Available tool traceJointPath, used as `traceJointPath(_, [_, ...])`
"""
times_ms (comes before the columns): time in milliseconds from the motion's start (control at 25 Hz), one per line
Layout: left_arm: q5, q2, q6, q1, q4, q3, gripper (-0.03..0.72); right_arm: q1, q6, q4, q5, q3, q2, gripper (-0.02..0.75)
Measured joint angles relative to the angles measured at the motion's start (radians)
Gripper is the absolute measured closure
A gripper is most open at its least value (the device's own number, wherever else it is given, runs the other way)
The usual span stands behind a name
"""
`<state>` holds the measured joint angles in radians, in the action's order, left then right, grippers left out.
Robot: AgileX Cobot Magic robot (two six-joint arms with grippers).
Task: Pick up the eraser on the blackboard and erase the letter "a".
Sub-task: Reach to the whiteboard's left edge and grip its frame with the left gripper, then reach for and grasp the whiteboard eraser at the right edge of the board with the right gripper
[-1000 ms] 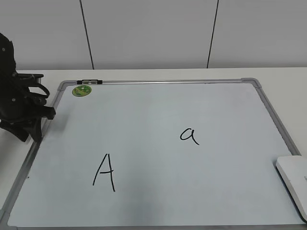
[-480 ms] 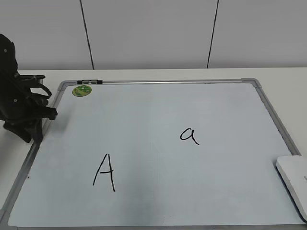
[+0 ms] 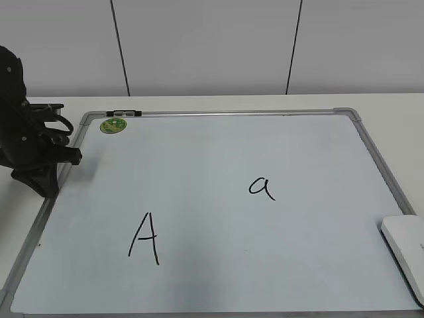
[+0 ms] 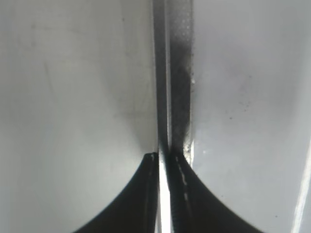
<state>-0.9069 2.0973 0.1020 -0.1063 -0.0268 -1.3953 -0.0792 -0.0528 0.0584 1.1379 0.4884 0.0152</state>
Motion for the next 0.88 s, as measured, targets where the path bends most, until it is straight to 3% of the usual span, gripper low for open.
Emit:
traceJointPath(400, [-0.001, 0.0, 0.0, 0.0, 0.0, 0.0, 0.659, 0.0, 0.0, -0.019, 0.004, 0.016, -0.179, 0.204])
traceJointPath(600, [-0.001, 0.0, 0.0, 0.0, 0.0, 0.0, 0.659, 0.047, 0.004, -0.058, 0.004, 0.06, -0.439, 0.204])
traceJointPath(880, [-0.001, 0.0, 0.0, 0.0, -0.01, 0.0, 0.66, 0.076, 0.001, 0.008, 0.004, 0.136, -0.753, 0.202])
